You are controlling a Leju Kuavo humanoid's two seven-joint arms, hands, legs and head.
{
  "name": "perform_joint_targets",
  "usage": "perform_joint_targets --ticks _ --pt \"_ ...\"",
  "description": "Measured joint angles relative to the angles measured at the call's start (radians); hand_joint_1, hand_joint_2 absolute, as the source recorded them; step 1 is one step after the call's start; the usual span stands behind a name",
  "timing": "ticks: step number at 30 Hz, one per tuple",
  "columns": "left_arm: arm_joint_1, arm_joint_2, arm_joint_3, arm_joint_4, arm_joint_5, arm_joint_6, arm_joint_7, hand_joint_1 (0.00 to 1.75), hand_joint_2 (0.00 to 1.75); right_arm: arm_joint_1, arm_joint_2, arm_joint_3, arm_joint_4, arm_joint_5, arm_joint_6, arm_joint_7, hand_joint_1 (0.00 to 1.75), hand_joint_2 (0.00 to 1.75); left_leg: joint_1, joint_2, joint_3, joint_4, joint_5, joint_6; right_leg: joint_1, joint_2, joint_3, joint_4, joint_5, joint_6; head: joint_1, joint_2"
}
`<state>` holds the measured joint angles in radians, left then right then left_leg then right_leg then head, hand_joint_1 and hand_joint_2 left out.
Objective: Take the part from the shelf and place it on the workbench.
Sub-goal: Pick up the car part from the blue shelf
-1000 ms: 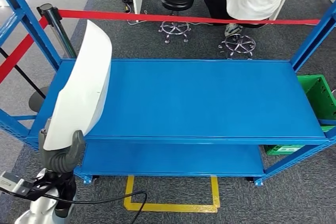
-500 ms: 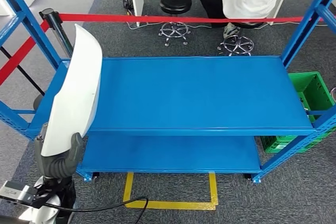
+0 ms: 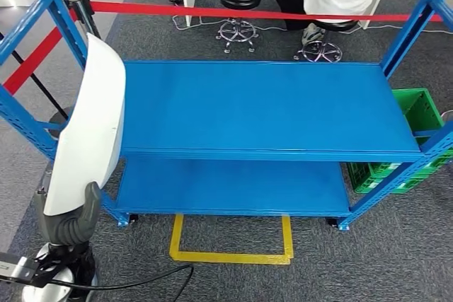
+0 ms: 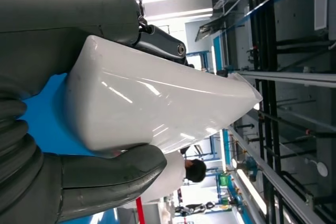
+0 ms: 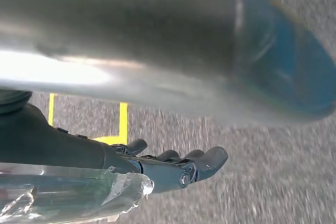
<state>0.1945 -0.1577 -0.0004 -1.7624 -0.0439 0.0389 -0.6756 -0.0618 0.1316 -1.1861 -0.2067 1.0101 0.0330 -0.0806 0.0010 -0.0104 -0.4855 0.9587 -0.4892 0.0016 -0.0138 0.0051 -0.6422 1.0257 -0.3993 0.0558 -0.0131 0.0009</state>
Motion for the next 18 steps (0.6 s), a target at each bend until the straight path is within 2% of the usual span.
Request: perform_joint_targets --ticks 1,3,4,5,6,7,8,9,10,11,12,14,15,16,18 --pt "0.001 0.0 0.0 0.0 0.0 0.0 0.0 1.75 1.75 0.002 0.0 -0.003 0.0 -0.002 0.004 0.0 0.0 0.0 0.001 0.001 -0.01 -0.001 0.01 0.007 -0.001 0.0 -0.011 0.031 -0.037 0.004 0.002 0.0" --pt "0.002 0.0 0.001 -0.001 0.0 0.0 0.0 1.75 1.75 0.003 0.001 -0.009 0.0 -0.006 0.012 0.0 0.0 0.0 -0.001 0.002 -0.034 0.0 0.031 0.016 -0.001 -0.001 -0.043 0.15 -0.141 0.009 0.007 0.0" --pt "0.003 0.0 0.001 -0.002 -0.001 0.0 0.0 1.75 1.75 0.003 0.002 -0.011 0.0 -0.007 0.015 0.0 0.0 0.0 -0.003 0.002 -0.049 0.001 0.043 0.019 0.0 -0.001 -0.055 0.216 -0.176 0.01 0.009 0.0" --pt "0.005 0.0 0.001 -0.002 -0.003 -0.001 0.0 1.75 1.75 0.003 0.003 -0.012 0.0 -0.009 0.017 0.0 0.0 0.0 -0.005 0.002 -0.064 0.002 0.054 0.02 0.001 -0.001 -0.058 0.264 -0.186 0.01 0.01 0.0" --pt "0.006 0.0 0.001 -0.002 -0.005 -0.002 0.0 1.75 1.75 0.002 0.003 -0.013 0.0 -0.01 0.018 -0.001 0.0 0.0 -0.007 0.002 -0.079 0.003 0.065 0.02 0.002 -0.001 -0.047 0.284 -0.172 0.008 0.01 0.0" --pt "0.008 0.001 0.001 -0.002 -0.007 -0.003 0.0 1.75 1.75 0.002 0.003 -0.013 0.0 -0.01 0.02 -0.001 0.0 0.0 -0.009 0.002 -0.093 0.005 0.075 0.019 0.004 -0.001 -0.019 0.266 -0.141 0.005 0.01 0.0" --pt "0.009 0.001 0.001 -0.002 -0.008 -0.004 0.0 1.75 1.75 0.001 0.003 -0.014 0.0 -0.011 0.022 -0.001 0.0 0.0 -0.011 0.002 -0.106 0.007 0.085 0.018 0.006 -0.001 0.027 0.214 -0.111 -0.001 0.01 0.0" --pt "0.01 0.002 0.001 -0.002 -0.009 -0.005 0.0 1.75 1.75 -0.001 0.003 -0.015 0.0 -0.011 0.023 -0.001 0.0 0.0 -0.013 0.002 -0.117 0.008 0.095 0.015 0.009 -0.001 0.085 0.137 -0.102 -0.008 0.01 0.0" --pt "0.01 0.002 0.001 -0.003 -0.01 -0.005 0.0 1.75 1.75 -0.004 0.003 -0.016 0.0 -0.011 0.025 -0.001 0.0 0.0 -0.015 0.002 -0.125 0.01 0.103 0.012 0.011 -0.001 0.142 0.053 -0.109 -0.013 0.009 0.0" --pt "0.01 0.003 0.002 -0.003 -0.01 -0.005 0.0 1.75 1.75 -0.007 0.003 -0.017 0.0 -0.012 0.026 -0.002 0.0 0.0 -0.016 0.002 -0.128 0.01 0.113 0.008 0.013 0.0 0.18 -0.01 -0.121 -0.017 0.008 0.0" --pt "0.01 0.003 0.002 -0.004 -0.01 -0.005 0.0 1.75 1.75 -0.008 0.003 -0.018 0.0 -0.012 0.027 -0.003 0.0 0.0 -0.016 0.002 -0.13 0.01 0.122 0.003 0.016 0.0 0.199 -0.048 -0.134 -0.019 0.008 0.0" --pt "0.012 0.004 0.002 -0.005 -0.011 -0.005 0.0 1.75 1.75 -0.007 0.004 -0.019 0.0 -0.012 0.029 -0.003 0.0 0.0 -0.014 0.003 -0.135 0.008 0.136 -0.007 0.016 -0.001 0.189 -0.057 -0.123 -0.03 0.009 0.0" --pt "0.013 0.005 0.002 -0.005 -0.011 -0.005 0.0 1.75 1.75 -0.006 0.004 -0.02 0.0 -0.012 0.029 -0.003 0.0 0.0 -0.013 0.002 -0.141 0.015 0.124 -0.014 0.015 -0.003 0.18 -0.057 -0.113 -0.037 0.009 0.0" --pt "0.015 0.006 0.002 -0.005 -0.01 -0.005 0.0 1.75 1.75 -0.006 0.005 -0.021 0.001 -0.012 0.029 -0.003 0.0 0.0 -0.011 0.002 -0.15 0.036 0.091 -0.021 0.013 -0.006 0.171 -0.058 -0.101 -0.045 0.007 0.0" --pt "0.016 0.007 0.002 -0.005 -0.01 -0.005 0.0 1.75 1.75 -0.006 0.005 -0.022 0.001 -0.012 0.031 -0.005 0.0 0.0 -0.007 0.002 -0.178 0.132 -0.017 -0.034 0.01 -0.009 0.144 -0.059 -0.075 -0.053 0.003 0.0"
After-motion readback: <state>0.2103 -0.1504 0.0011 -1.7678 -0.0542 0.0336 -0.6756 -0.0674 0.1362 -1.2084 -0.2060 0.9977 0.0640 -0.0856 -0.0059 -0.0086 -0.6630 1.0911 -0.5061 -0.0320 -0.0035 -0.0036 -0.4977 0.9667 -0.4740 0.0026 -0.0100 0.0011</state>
